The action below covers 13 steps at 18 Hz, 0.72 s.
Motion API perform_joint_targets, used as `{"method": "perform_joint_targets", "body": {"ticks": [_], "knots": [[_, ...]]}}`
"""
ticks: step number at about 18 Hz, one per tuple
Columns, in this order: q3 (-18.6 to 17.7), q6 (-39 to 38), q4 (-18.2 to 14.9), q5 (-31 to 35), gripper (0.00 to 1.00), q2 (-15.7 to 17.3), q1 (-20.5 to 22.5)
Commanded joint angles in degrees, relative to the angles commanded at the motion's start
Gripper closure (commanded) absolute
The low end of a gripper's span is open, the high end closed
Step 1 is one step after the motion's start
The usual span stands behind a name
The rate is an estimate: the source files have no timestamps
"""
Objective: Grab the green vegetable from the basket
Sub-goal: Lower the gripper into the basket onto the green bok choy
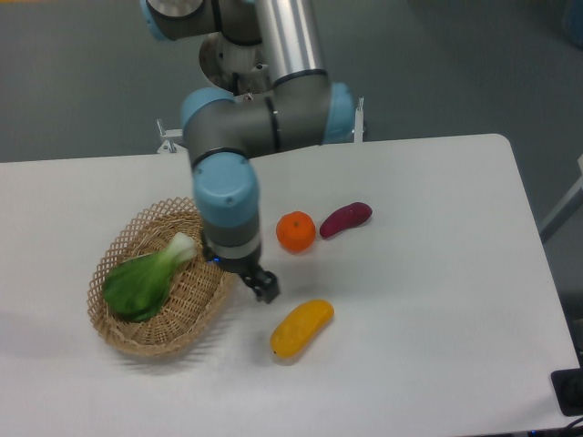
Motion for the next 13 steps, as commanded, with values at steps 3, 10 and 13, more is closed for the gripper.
{"method": "perform_joint_targets", "body": {"ticks": [3, 10, 13], "knots": [[-1.14, -1.77, -0.26, -1.60, 0.00, 0.26, -2.37], [-4.57, -5.81, 0.35, -1.34, 0.00, 0.00, -5.54], [-5.27, -6.69, 0.70, -1.43, 0.00, -0.09, -5.89]]}}
